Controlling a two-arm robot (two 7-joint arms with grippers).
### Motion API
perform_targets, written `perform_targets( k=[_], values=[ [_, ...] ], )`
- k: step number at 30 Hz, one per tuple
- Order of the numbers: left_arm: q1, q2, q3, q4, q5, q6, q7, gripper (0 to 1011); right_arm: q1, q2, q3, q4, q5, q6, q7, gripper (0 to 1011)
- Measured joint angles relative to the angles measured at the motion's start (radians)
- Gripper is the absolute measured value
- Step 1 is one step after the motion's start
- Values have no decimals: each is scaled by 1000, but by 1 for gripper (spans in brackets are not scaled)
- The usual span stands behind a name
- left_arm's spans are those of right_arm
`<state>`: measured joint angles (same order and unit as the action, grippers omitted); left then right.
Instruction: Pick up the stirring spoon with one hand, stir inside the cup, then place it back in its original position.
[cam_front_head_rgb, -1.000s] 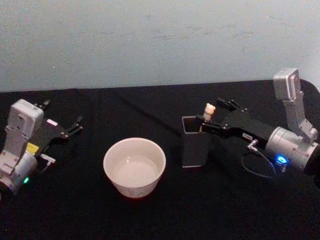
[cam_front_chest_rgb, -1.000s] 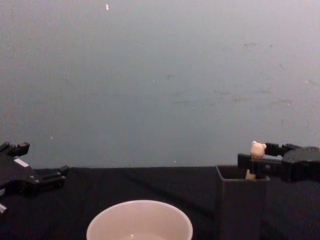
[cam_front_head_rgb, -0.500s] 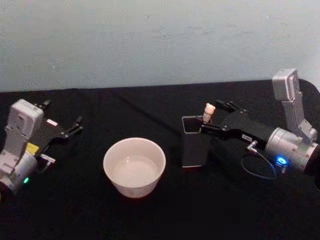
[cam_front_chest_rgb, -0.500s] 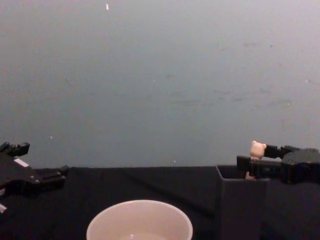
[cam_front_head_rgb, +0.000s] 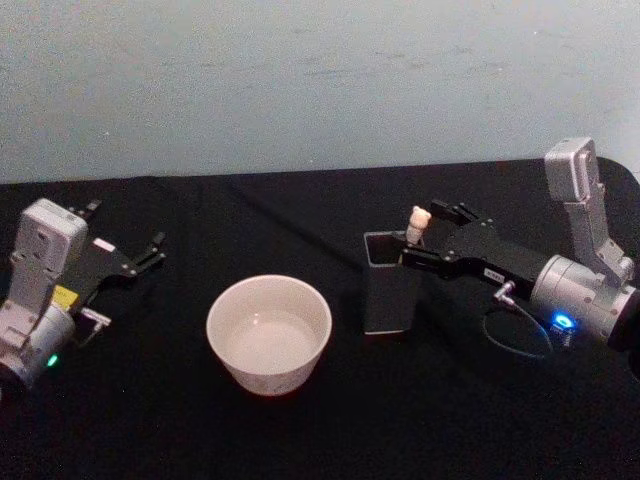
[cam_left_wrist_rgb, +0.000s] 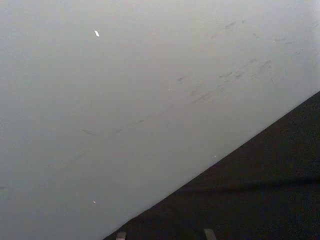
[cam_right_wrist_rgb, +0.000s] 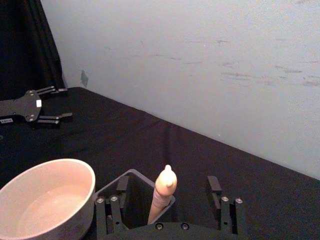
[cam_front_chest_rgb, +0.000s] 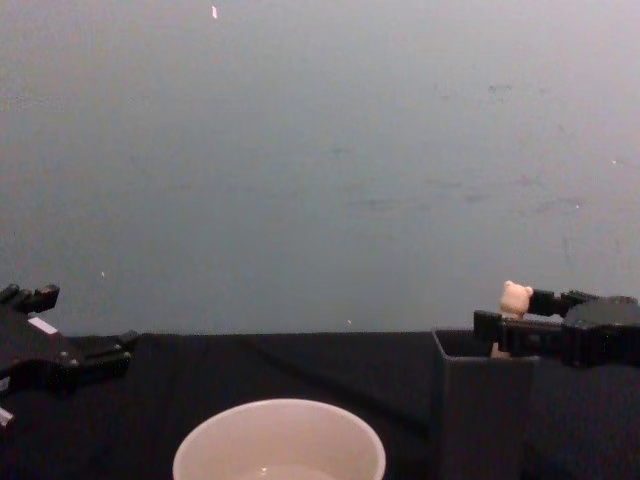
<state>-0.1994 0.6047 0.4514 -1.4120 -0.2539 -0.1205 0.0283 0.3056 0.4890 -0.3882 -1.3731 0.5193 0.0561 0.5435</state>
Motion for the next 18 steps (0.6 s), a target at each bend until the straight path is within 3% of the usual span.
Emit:
perform_targets(
  k=[4, 18],
  values=[
    [0, 0, 0, 0, 0, 0, 0, 1001, 0, 0, 0, 0, 0, 0, 0, 925],
    [0, 0, 0, 0, 0, 0, 0, 1001, 0, 0, 0, 0, -1, -1, -1, 488]
  ],
)
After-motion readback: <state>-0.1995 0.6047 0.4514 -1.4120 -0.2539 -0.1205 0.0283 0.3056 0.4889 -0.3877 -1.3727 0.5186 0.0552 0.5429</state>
